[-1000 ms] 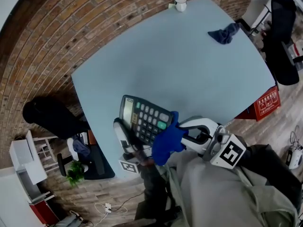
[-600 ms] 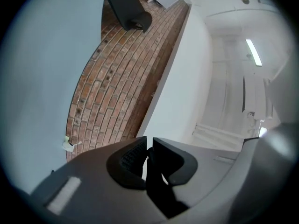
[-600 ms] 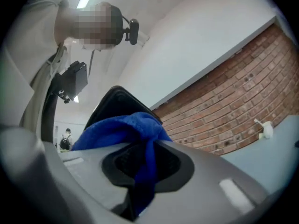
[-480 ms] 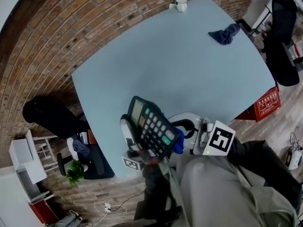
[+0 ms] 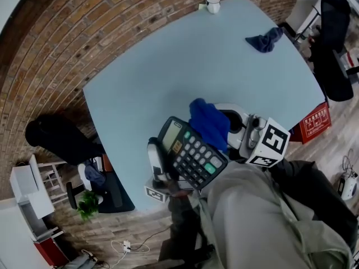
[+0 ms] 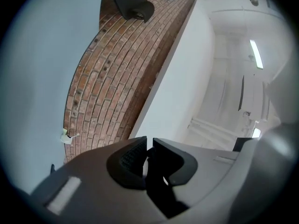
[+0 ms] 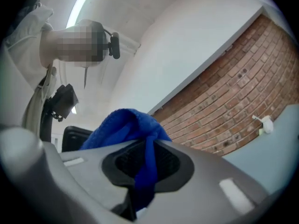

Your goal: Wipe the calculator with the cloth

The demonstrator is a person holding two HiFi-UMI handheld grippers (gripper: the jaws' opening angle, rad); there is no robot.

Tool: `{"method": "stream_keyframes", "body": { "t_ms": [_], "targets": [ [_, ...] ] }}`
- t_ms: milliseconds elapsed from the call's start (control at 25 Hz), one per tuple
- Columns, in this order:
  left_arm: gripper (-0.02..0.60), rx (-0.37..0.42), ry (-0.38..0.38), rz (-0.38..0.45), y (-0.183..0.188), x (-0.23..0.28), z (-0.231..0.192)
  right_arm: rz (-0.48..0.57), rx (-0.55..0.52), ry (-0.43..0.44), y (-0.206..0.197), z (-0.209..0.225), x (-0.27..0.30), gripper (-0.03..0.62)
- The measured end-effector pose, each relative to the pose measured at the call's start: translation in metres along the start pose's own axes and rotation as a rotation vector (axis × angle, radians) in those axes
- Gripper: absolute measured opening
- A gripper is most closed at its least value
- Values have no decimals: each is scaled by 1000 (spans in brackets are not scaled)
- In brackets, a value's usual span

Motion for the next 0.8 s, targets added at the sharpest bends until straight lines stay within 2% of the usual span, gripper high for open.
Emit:
{"method": "stream_keyframes", "body": {
  "t_ms": [80, 200, 280, 400, 560, 640, 720, 800],
  "targets": [
    [40, -2, -1, 24, 5, -2, -1, -51, 44, 59, -14, -14, -6, 55],
    [40, 6, 9, 44, 12, -2, -4, -175, 55, 240, -42, -59, -14, 55],
    [40, -6, 6, 38, 13, -1, -5, -229, 58, 311, -53, -82, -19, 55],
    [40, -43, -33, -7, 5, 2, -1, -211, 85, 250, -51, -67, -18, 54],
    [40, -63, -51, -49, -5, 6, 2, -97, -20, 101, -23, -18, -8, 55],
    [40, -76, -56, -84, -8, 6, 3, -61, -67, 62, -6, -4, -5, 55],
    [40, -91, -49, -155, -17, 6, 2, -33, -87, 69, 7, 3, -1, 55],
    [40, -107, -43, -207, -28, 5, 1, -36, -89, 124, 11, 3, 4, 54]
  ]
}}
Point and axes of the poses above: the fingertips, and each gripper's own axes: x forward along the fingers, z to its right, y out of its top, the point moved 3 cm from there along -x, backward along the fingers, and after that the axes turned 7 degrees about -y, right-handed, at the moved point
